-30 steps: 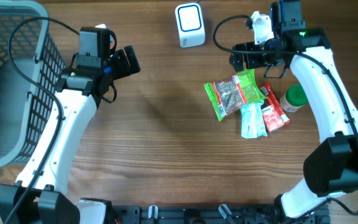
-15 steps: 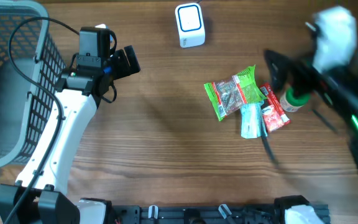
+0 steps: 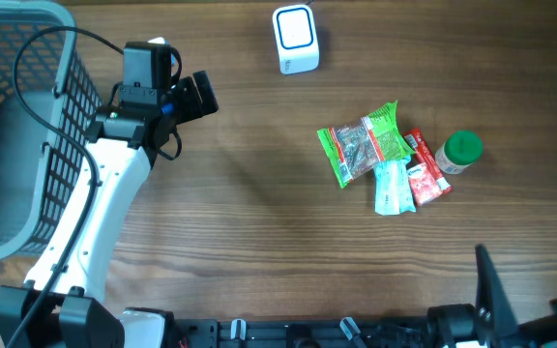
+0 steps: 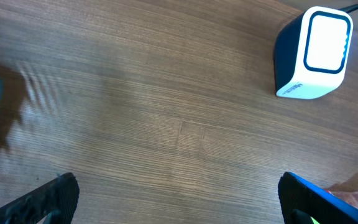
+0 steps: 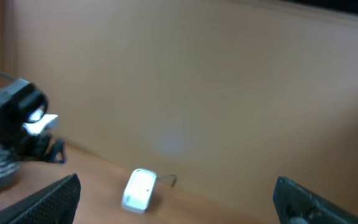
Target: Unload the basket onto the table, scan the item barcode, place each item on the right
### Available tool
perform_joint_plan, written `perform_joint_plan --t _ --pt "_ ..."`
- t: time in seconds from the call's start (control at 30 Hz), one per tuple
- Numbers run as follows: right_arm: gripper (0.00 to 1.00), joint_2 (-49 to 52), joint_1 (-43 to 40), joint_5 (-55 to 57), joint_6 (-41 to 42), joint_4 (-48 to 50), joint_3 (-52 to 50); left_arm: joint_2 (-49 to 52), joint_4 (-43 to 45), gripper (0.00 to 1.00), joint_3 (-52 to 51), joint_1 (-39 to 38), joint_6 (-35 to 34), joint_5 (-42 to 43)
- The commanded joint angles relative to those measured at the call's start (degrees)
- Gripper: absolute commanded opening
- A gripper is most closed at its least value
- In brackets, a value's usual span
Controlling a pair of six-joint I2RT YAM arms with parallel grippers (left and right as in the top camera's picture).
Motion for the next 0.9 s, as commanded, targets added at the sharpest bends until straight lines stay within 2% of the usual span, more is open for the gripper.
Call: perform_joint_plan --t 0.0,0.13,0.3,0.43,0.6,0.73,0.87 --pt "1.00 -9.31 -2.12 0.79 0.00 9.27 -14.80 0.33 0.22 1.00 0.17 0.24 0.90 -0.55" --pt "1.00 -15.67 -2.29 0.79 3.34 27.17 -30.14 0.33 0.22 1.00 0.17 0.24 0.90 -0.55" --pt "1.00 -17.49 -2.32 0.79 10.45 55.60 -49.29 0.33 0.22 1.00 0.17 0.24 0.90 -0.55" --pt "1.00 -18.05 -2.32 1.18 13.97 68.50 -60.02 0.33 0.22 1.00 0.17 0.24 0.90 -0.55" --pt "1.00 -18.03 -2.32 6.40 20.94 71.04 -68.04 0.33 0.22 1.00 0.17 0.24 0.90 -0.55" --pt "1.00 -18.03 -2.32 8.83 21.33 70.73 -72.28 0.33 0.22 1.00 0.17 0.24 0.90 -0.55" --pt "1.00 -18.03 -2.32 10.21 20.76 60.06 -72.22 0.33 0.22 1.00 0.17 0.24 0.90 -0.55"
